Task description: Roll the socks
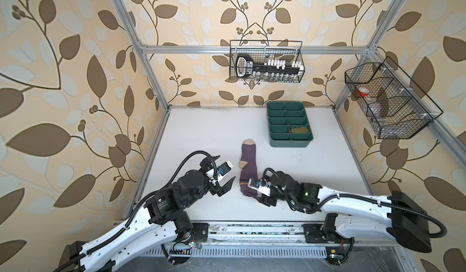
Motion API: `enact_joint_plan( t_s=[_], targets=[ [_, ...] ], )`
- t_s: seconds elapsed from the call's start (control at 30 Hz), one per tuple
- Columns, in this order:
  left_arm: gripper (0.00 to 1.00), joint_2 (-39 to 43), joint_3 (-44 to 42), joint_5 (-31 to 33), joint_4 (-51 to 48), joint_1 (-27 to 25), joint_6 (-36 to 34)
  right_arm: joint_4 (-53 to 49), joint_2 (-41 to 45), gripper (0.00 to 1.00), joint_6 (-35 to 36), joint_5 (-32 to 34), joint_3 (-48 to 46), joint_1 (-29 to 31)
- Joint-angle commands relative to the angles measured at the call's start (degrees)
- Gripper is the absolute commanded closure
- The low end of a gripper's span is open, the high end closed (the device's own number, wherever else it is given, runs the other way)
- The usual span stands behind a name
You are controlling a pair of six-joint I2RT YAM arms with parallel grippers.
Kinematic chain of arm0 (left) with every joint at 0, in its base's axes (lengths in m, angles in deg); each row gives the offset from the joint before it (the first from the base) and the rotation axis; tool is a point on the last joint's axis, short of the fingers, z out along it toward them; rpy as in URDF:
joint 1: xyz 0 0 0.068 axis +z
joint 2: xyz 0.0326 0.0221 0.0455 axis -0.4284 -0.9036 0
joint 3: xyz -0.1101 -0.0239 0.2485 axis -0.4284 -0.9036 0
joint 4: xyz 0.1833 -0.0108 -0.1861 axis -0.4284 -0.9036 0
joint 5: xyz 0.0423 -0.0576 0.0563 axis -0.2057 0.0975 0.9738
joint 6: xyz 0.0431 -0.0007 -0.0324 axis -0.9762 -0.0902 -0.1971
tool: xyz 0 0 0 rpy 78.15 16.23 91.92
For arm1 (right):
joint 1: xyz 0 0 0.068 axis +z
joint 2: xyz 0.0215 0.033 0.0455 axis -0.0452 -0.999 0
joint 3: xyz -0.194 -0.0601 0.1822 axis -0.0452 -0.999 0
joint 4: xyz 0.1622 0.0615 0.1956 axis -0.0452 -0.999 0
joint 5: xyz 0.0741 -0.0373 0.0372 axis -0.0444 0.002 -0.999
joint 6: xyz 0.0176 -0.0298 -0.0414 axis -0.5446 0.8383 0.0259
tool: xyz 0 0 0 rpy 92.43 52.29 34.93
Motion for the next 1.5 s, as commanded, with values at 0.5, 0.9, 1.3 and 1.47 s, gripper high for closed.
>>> enact_joint_plan(
  t_s=[0.5, 0.9, 1.3, 1.47],
  targets=[
    [0.01, -2.9, -0.4, -6.6, -2.25, 0.17, -11.65, 13.28, -16.67, 0.35, 44.15, -2.05, -0.57, -1.83],
    [0.01, -3.44, -1.02, -6.99, -1.62, 0.17, -10.92, 9.8, -21.26, 0.72, 43.06, -3.43, 0.67, -1.76],
    [0.01, -5.05, -0.25, -13.08, -2.25, 0.17, -14.62, 2.88, -19.57, 1.0, 37.1, -9.08, 3.02, -1.87],
    [0.01, -5.37, -1.88, -17.29, -4.63, -0.01, -23.31, -4.07, -15.83, 1.0, 32.28, -20.14, 4.0, -4.95]
  ],
)
